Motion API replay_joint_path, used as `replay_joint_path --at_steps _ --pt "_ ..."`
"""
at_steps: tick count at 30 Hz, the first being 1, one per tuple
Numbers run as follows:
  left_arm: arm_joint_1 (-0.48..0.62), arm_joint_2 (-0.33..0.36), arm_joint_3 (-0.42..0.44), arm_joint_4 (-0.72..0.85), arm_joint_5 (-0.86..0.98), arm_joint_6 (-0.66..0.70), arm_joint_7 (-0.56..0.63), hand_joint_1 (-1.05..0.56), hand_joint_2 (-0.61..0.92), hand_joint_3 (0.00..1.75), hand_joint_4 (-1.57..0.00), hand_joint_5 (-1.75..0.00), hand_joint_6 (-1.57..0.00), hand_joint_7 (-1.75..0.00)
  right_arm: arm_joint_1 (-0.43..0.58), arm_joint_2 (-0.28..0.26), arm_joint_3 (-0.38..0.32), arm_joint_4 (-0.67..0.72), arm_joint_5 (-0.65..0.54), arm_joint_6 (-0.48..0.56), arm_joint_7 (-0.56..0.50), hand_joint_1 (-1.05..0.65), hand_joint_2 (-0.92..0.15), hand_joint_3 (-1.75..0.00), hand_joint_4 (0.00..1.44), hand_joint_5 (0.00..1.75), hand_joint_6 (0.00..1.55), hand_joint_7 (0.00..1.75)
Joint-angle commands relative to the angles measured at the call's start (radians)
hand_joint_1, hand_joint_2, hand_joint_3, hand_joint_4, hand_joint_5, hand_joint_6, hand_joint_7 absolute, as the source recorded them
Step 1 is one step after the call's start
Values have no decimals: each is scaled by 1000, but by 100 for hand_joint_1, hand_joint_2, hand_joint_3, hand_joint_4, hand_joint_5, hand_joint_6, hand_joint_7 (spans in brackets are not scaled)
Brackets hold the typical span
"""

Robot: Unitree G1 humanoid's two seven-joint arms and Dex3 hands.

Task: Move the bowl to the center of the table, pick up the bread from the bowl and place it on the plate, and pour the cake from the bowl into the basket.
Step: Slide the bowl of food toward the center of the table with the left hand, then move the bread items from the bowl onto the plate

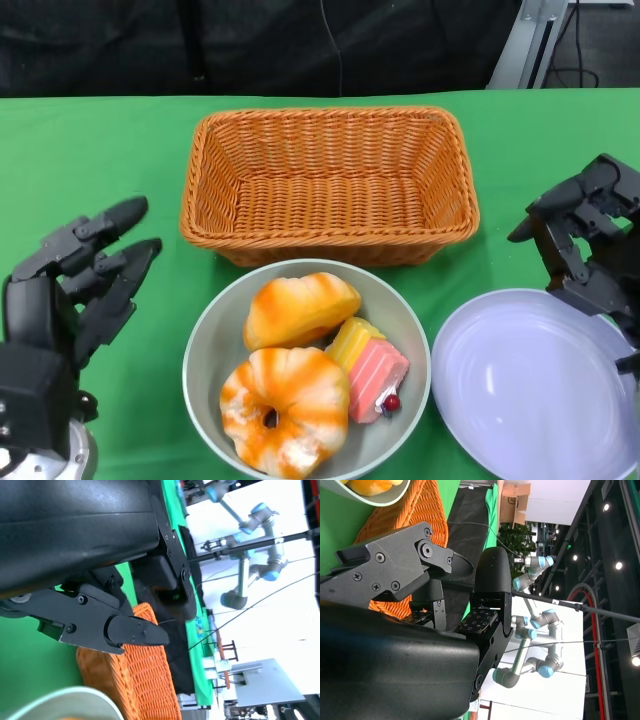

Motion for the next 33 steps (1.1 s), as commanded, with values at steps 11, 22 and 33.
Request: replay_joint_path --at_steps 11,22,33 --pt "-160 97 22 454 -3 -308 -77 -16 92 28 -84 -114 -105 -61 19 -25 -21 -21 40 14 27 -9 -73 -76 80 147 76 109" --pt "-171 91 27 508 -3 -366 -66 -17 92 26 -82 -118 -98 -70 33 -115 24 -110 -24 20 98 -16 -82 -38 68 125 66 88" --pt "-179 88 29 532 2 -402 -59 -18 92 25 -82 -120 -96 -72 30 -184 97 -232 -20 89 207 -30 -92 -3 50 102 53 55"
